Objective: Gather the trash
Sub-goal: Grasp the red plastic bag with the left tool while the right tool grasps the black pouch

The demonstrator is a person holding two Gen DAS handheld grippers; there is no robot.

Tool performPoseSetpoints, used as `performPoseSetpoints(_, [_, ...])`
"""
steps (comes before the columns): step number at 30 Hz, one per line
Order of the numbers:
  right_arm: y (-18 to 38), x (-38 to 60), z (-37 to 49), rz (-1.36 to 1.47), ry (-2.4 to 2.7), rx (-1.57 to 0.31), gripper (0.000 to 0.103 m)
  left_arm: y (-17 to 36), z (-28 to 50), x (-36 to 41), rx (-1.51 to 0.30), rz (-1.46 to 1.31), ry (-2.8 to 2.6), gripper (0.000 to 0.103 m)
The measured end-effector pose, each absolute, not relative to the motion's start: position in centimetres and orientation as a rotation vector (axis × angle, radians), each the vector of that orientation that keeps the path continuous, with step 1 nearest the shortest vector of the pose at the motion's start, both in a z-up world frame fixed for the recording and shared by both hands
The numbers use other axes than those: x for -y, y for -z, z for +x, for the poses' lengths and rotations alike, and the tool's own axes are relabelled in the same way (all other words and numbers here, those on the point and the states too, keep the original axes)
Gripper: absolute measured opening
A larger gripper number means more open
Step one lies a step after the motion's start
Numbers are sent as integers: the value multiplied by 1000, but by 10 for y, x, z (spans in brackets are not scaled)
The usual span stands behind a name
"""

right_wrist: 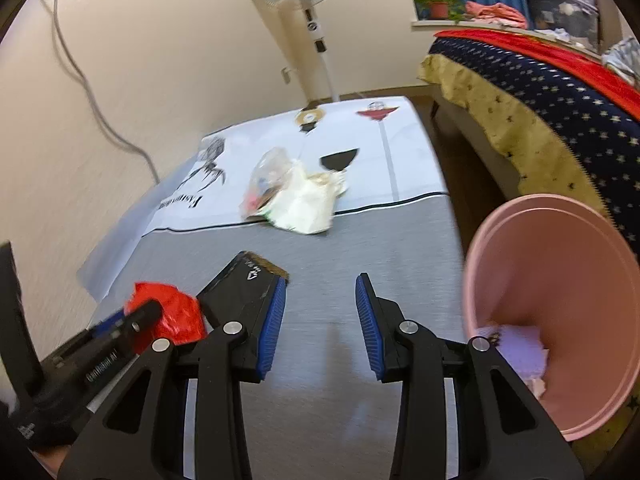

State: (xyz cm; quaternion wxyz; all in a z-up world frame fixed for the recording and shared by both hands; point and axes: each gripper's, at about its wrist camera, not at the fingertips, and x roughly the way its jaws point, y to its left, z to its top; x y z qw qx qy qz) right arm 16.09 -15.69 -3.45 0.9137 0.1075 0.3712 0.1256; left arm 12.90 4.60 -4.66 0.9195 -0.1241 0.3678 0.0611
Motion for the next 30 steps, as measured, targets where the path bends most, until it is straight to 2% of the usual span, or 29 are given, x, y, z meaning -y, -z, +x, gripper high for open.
performPoseSetpoints(8, [48,120,180,200,-303,-799,39,29,132,-66,-666,-264,-233,33])
performPoseSetpoints(10, [54,112,187,204,-308,-819,43,27,132,-71,-651,-273,-260,33])
performPoseSetpoints(12, [58,105,193,207,-304,-834,55,27,133,-77,-645,-279,-284,33])
performPoseSetpoints(15, [61,93,204,204,-322,-847,62,29,137,-86,-654,-300,-302,33])
performPoseSetpoints(17, [64,85,212,172,-317,-851,66,32,138,-89,-659,-309,-306,33])
performPoseSetpoints(23, [78,79,228,147,-300,-907,67,37,143,-91,-676,-327,-303,33])
performPoseSetpoints(25, [78,74,228,107,-303,-906,65,38,144,-91,-681,-336,-303,33])
performPoseSetpoints(27, [78,70,226,72,-301,-903,49,40,145,-91,-687,-341,-302,33])
performPoseSetpoints(28, [78,70,225,65,-305,-902,46,41,146,-91,-689,-344,-301,33])
performPoseSetpoints(30, [78,68,223,41,-308,-896,34,41,146,-90,-694,-348,-296,33])
